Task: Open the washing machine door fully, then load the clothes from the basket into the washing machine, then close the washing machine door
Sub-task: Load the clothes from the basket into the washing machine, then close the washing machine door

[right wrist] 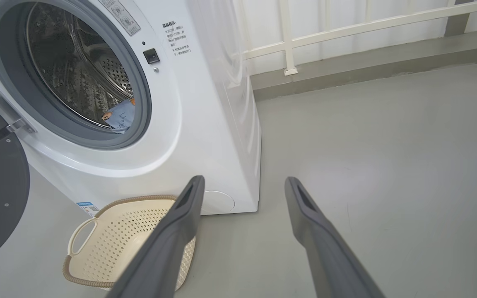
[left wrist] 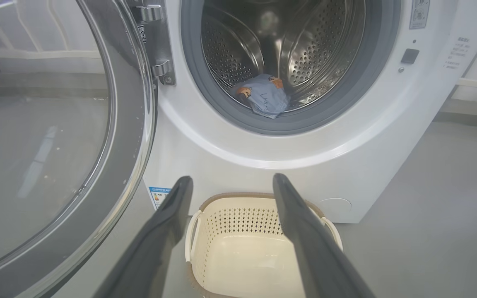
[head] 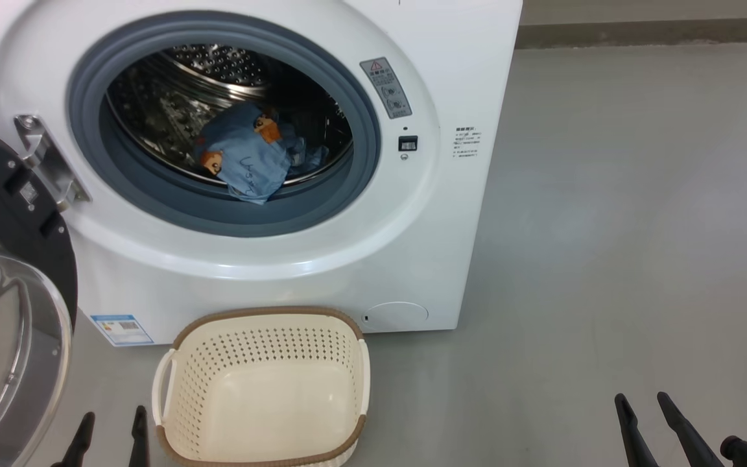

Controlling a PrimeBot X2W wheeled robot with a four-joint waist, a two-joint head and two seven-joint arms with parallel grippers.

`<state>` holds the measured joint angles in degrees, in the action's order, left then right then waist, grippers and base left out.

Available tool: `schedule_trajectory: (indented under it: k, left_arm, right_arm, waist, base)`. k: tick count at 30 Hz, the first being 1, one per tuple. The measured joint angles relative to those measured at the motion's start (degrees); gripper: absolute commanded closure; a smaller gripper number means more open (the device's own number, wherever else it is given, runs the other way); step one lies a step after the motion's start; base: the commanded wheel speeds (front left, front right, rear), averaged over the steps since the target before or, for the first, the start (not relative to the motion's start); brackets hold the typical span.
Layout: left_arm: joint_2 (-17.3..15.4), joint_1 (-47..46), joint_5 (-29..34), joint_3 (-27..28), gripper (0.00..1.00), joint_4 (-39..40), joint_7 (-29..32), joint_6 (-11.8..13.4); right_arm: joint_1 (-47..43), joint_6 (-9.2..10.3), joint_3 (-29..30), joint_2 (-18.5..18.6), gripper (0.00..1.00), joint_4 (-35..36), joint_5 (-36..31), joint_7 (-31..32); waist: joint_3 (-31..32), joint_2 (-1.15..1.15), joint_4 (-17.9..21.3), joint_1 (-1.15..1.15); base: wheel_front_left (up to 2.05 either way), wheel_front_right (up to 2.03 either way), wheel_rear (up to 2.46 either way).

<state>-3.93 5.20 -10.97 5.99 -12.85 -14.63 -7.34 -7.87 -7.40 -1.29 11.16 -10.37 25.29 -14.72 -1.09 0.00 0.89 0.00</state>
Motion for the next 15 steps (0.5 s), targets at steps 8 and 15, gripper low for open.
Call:
schedule_trajectory:
  k: [8, 15]
  left_arm:
    - [0.02, 2.01, 0.0, 0.75, 0.0, 1.9, 0.0, 0.0]
    - [0.13, 2.08, 0.0, 0.86, 0.0, 2.86, 0.0, 0.0]
  right_arm:
    - [-0.44, 0.0, 0.37, -0.25, 0.0, 0.12, 0.0, 0.0]
    - [-0.45, 0.0, 0.52, -0.33, 0.0, 0.18, -0.01, 0.0]
  waist:
    - [0.38, 0.0, -0.09, 0.0]
    - [0.46, 0.0, 0.05, 0.0]
  base:
    - [0.0, 0.0, 0.0]
    - [0.0, 0.0, 0.0]
